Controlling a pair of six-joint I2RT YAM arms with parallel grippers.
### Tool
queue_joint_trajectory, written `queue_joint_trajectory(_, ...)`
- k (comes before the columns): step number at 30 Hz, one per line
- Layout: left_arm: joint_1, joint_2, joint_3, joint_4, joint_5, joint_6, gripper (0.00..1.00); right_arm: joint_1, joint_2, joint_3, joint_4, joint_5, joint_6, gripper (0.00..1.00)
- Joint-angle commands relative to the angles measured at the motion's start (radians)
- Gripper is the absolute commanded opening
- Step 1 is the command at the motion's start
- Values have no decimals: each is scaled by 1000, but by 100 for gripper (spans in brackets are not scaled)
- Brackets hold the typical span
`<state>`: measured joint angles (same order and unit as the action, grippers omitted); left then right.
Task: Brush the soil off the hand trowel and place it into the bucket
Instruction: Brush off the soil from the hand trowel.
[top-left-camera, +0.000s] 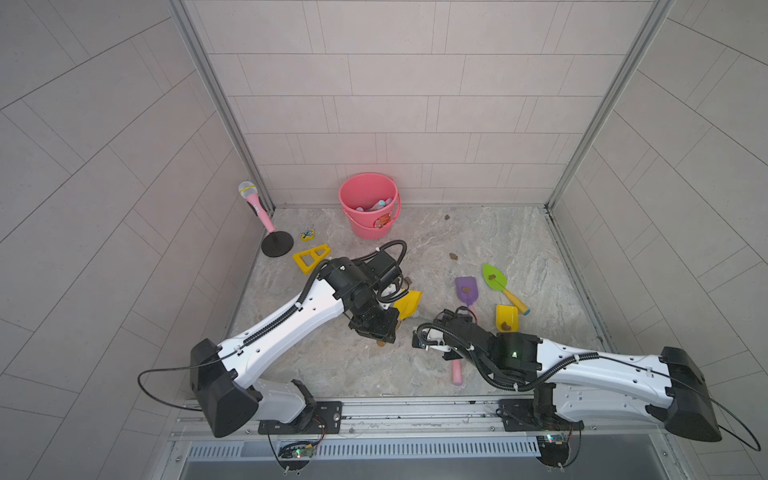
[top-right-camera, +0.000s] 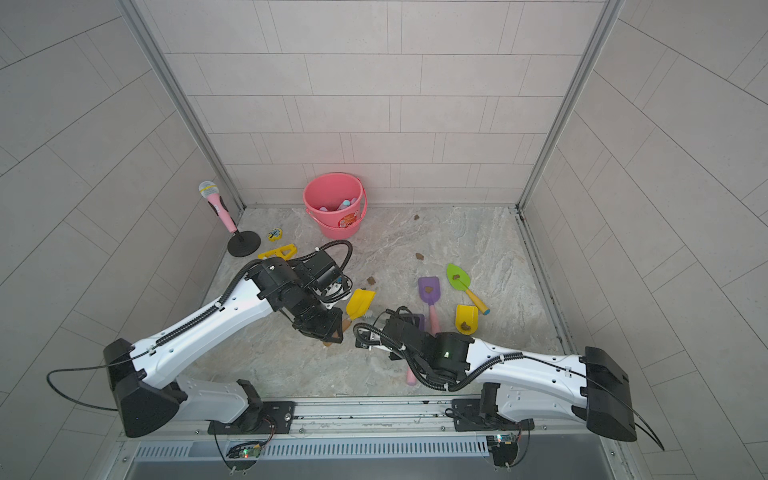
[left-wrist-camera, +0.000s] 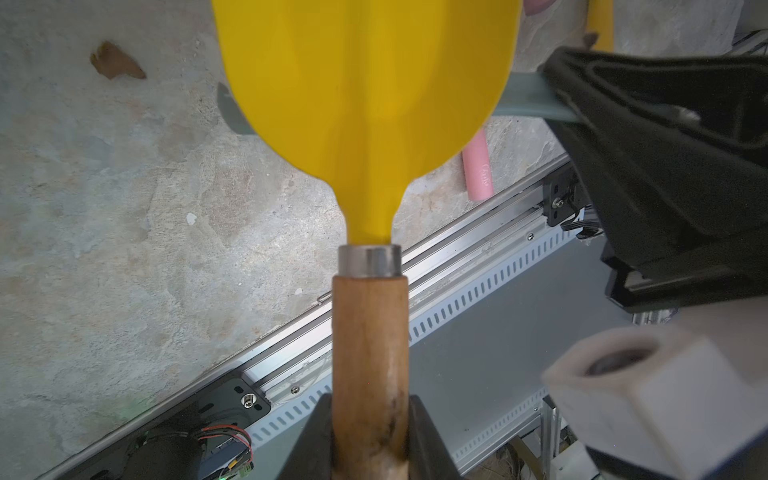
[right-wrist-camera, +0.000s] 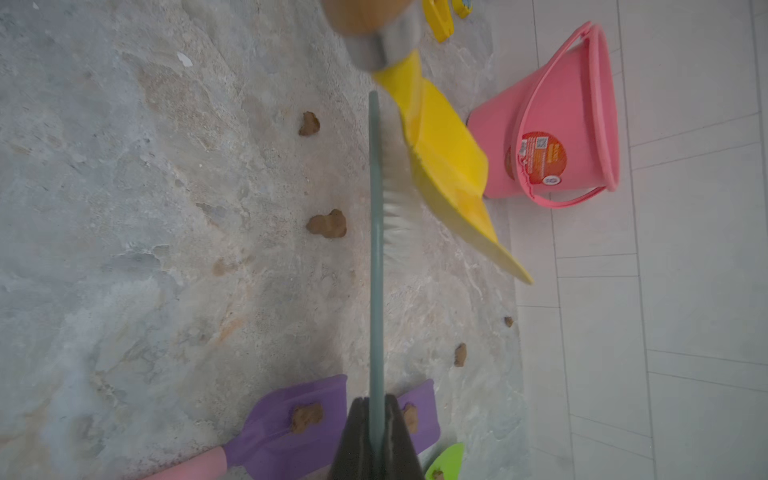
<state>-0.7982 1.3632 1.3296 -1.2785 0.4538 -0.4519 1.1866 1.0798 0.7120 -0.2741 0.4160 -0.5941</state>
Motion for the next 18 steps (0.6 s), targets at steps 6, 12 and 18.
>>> queue_joint_trajectory(6,6,-6,-36,-13,58,31,0,7,-35,-17,161,171,-267,0)
queue_joint_trajectory(12,7,-9,-32,-10,80,33,0,-98,-32,-61,197,176,-253,0)
queue_joint_trajectory(18,12,-46,-23,-14,80,24,0,-203,-80,-142,192,165,-225,0)
